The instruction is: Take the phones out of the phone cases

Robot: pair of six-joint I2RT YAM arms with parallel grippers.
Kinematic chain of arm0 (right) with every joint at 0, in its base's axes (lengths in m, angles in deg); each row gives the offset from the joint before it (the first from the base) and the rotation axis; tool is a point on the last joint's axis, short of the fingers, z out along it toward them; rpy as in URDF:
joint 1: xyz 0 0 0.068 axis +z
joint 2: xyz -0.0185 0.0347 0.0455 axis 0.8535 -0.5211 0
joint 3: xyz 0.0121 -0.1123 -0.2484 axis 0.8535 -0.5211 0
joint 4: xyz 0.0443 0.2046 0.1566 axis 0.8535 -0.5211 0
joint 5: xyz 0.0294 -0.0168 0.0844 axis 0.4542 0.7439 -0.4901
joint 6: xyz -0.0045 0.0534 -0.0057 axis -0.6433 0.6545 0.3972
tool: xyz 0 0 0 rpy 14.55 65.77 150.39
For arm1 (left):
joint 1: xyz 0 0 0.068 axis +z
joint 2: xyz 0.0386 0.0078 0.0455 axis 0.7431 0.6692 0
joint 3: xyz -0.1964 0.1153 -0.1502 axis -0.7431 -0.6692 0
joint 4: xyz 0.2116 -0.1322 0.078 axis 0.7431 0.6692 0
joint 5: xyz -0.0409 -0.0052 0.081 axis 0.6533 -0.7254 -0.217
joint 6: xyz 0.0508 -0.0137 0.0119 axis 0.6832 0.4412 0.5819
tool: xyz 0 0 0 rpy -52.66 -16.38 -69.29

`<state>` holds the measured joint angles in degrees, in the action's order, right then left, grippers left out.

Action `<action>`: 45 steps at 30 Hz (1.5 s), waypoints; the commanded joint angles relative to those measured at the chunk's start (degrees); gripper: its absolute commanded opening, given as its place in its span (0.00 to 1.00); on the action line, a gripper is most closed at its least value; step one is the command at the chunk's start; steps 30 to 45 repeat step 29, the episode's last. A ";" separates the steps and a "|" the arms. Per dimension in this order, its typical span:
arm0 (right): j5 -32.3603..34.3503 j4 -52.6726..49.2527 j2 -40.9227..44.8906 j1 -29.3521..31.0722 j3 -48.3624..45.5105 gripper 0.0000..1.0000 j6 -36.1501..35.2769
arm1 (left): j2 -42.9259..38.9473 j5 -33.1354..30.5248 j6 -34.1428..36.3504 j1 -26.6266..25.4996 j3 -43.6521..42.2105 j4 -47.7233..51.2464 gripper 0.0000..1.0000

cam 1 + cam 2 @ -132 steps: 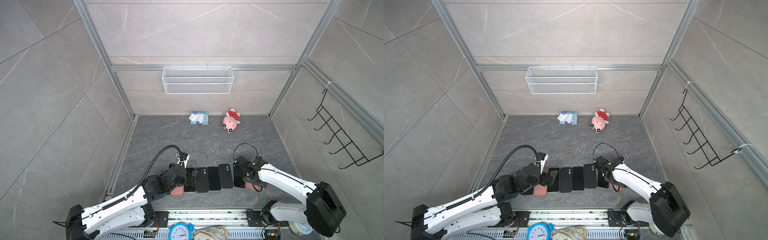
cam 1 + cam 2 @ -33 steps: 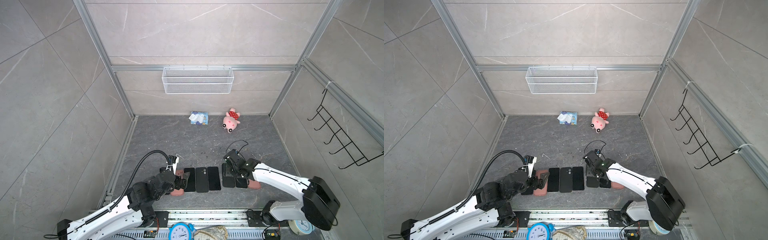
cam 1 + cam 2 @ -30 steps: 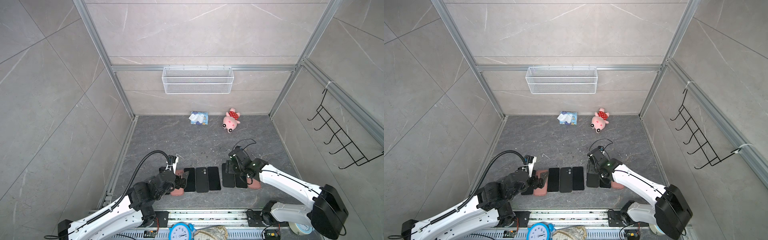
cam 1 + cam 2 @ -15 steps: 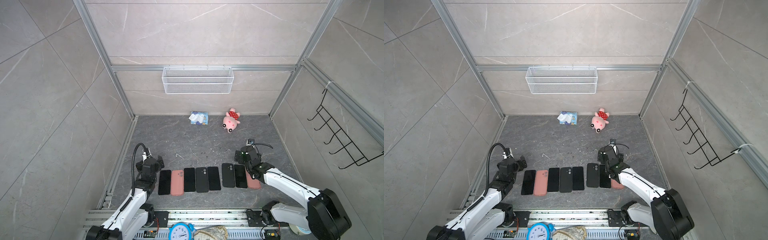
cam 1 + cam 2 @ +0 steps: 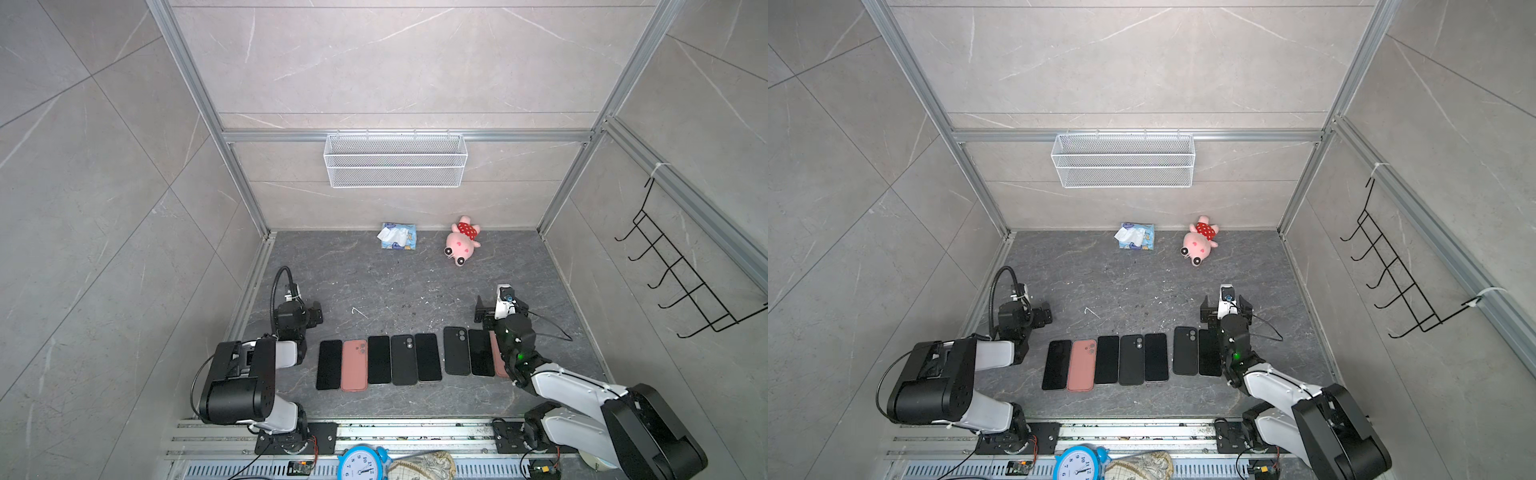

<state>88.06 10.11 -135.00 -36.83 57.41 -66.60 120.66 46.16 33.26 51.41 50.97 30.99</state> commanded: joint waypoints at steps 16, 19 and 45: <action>-13.41 -1.08 -19.43 -19.21 10.58 1.00 8.08 | -0.10 6.45 1.23 1.27 0.93 -4.63 1.00; -12.88 -0.08 -19.88 -18.37 10.42 0.99 6.98 | -0.11 6.47 1.27 1.26 0.91 -4.63 1.00; -10.77 -0.78 -20.03 -16.97 10.91 1.00 6.53 | -0.17 6.53 1.27 1.26 0.78 -4.80 1.00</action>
